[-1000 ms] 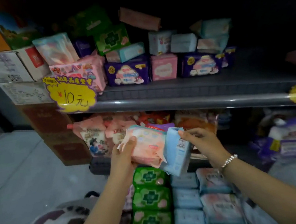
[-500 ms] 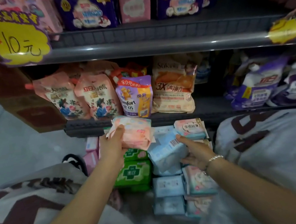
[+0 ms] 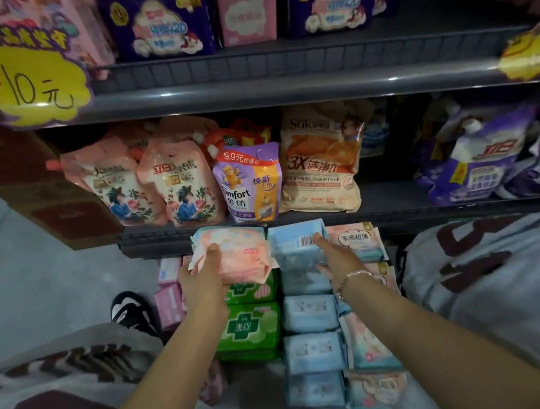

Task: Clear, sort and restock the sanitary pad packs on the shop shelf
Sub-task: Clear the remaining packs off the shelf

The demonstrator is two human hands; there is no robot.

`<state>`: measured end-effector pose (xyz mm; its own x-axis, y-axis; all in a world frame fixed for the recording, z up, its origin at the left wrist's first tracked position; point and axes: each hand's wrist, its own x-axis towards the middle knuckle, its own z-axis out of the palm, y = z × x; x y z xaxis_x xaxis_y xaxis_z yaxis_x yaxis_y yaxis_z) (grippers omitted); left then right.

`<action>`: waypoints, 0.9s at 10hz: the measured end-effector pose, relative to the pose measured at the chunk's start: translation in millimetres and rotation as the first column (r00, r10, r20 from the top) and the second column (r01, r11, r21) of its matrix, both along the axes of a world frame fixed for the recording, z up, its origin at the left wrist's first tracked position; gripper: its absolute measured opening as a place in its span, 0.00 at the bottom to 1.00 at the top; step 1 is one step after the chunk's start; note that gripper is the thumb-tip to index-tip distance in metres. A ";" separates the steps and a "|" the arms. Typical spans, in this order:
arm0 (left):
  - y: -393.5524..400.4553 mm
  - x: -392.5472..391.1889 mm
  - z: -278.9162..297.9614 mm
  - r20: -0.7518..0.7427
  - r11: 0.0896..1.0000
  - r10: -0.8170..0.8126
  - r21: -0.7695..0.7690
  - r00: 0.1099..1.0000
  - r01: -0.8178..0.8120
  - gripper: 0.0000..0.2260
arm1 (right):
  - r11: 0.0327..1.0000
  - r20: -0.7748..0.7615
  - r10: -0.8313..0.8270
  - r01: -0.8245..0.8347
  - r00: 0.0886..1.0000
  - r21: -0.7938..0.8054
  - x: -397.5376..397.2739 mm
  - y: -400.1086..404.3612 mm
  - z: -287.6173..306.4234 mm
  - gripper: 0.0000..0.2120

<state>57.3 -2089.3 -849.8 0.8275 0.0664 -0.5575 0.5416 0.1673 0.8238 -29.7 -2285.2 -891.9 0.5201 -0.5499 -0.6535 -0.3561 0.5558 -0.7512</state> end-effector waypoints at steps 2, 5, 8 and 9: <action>-3.4 10.8 -13.9 -0.002 1.000 0.005 0.001 1.000 -0.005 0.31 | 0.992 -0.091 0.052 -0.061 0.994 -0.106 32.7 -18.3 -19.4 0.30; -14.2 12.8 -13.6 -0.019 0.997 0.010 -0.073 1.000 -0.011 0.32 | 0.898 -0.383 0.174 -0.305 0.907 -0.316 38.8 -28.4 -21.3 0.22; -40.1 -5.9 6.4 0.032 0.976 -0.127 -0.175 0.991 0.131 0.28 | 0.744 -0.074 0.467 -0.437 0.881 -0.505 22.8 -6.8 69.0 0.22; -50.9 -15.2 21.4 0.050 0.932 -0.217 -0.286 0.975 0.222 0.25 | 0.656 -0.070 0.650 -0.605 0.757 -0.451 12.9 -12.2 93.9 0.29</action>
<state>42.1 -2140.1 -828.5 0.8128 -0.2790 -0.5114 0.5780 0.2769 0.7676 -16.8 -2297.5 -797.9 0.8880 -0.2736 -0.3696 -0.4200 -0.1552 -0.8942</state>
